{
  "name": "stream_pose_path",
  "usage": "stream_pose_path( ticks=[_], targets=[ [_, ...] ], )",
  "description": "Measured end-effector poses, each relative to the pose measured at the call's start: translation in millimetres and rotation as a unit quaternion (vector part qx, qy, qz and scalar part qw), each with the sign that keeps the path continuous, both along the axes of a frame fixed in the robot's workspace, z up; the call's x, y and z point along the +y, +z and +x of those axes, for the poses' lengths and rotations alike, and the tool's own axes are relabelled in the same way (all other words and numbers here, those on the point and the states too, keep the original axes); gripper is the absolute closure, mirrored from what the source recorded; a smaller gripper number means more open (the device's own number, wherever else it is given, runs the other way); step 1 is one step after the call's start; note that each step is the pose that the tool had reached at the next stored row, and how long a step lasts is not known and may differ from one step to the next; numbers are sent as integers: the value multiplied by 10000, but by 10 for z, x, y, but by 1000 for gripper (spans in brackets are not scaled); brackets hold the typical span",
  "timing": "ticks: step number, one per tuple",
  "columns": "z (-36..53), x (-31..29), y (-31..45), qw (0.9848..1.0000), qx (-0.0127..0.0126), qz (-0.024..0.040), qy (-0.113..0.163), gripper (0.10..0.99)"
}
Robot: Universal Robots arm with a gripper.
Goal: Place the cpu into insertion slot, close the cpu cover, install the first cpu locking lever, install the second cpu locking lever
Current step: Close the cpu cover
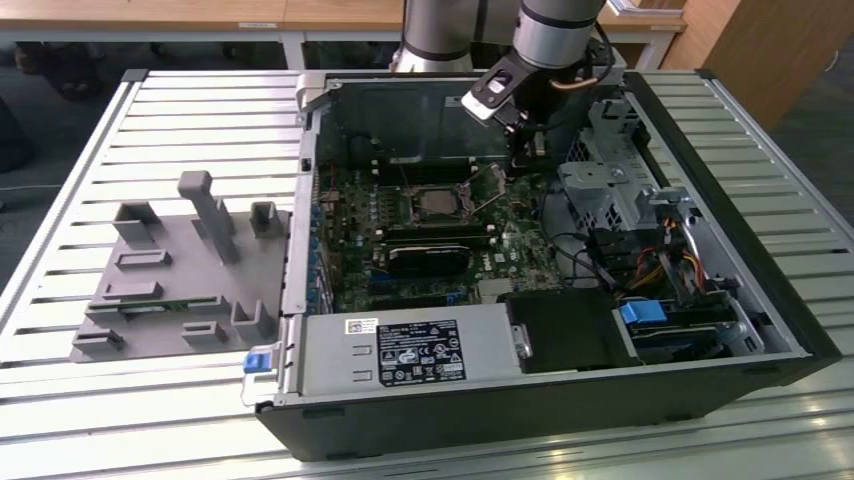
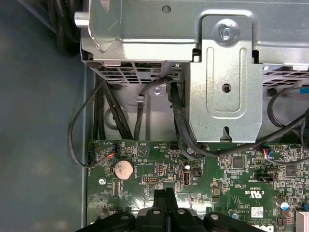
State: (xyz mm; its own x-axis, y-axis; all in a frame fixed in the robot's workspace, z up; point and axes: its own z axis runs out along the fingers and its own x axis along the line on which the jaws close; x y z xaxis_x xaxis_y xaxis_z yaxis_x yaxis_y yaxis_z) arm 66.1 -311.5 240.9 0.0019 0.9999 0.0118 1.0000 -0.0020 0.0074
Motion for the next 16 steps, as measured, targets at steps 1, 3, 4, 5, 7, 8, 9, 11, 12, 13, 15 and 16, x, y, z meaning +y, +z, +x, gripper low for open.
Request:
stream_pose_path(
  ticks=[1,3,4,5,7,8,9,11,12,13,15,16],
  targets=[
    [-4,0,-2,10000,0,1,0,980],
    [-21,0,-4,10000,0,1,0,980],
    [-32,0,-4,10000,0,0,0,980],
    [-50,0,-4,10000,0,0,0,980],
    [-81,0,-5,10000,0,1,0,980],
    [-93,0,-5,10000,0,1,0,980],
    [-107,0,-5,10000,0,1,0,980],
    [-131,0,-6,10000,0,1,0,980],
    [-141,0,-6,10000,0,1,0,980],
    [-152,0,-6,10000,0,1,0,980],
    [-173,0,-6,10000,0,1,0,980],
    [-184,0,-6,10000,0,1,0,980]
  ],
)
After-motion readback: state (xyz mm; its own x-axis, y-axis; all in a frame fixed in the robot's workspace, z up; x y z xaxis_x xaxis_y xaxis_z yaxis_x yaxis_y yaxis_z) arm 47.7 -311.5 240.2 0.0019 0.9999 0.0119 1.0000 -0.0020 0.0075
